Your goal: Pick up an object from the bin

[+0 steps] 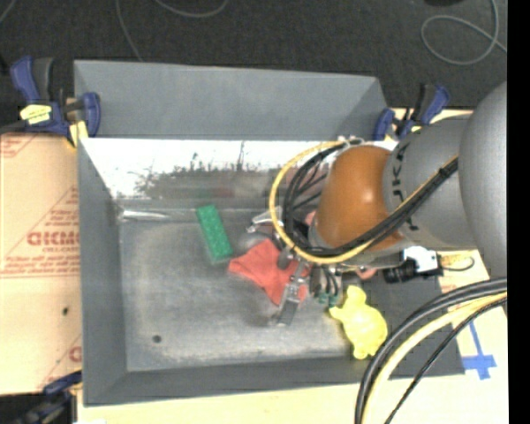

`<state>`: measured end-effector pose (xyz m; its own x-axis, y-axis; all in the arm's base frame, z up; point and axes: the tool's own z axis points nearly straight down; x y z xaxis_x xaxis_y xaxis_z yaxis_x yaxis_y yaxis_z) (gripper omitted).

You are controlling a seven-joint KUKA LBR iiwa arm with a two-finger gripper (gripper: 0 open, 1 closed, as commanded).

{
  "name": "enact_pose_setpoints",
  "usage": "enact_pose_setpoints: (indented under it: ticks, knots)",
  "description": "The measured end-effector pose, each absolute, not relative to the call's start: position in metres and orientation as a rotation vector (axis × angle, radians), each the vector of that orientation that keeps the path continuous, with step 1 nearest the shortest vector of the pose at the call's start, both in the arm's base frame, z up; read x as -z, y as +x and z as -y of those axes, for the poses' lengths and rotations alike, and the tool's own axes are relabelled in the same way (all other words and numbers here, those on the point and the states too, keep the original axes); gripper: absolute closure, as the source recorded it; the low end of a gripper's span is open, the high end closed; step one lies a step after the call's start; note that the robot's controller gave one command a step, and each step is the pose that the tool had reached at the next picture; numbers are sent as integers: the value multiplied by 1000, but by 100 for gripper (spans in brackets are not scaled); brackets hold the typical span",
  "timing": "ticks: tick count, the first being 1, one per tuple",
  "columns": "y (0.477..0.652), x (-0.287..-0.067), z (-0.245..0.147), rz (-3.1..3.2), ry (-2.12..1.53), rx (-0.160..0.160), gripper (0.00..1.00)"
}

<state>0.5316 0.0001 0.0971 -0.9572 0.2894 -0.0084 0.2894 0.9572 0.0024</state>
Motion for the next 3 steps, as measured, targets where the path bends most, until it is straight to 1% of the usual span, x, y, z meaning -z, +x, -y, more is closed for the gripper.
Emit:
enact_pose_setpoints:
  ticks: [1,3]
  knots:
    - [516,-71,24,-3109,339,-1,100]
    - [515,-74,24,-3112,339,-1,100]
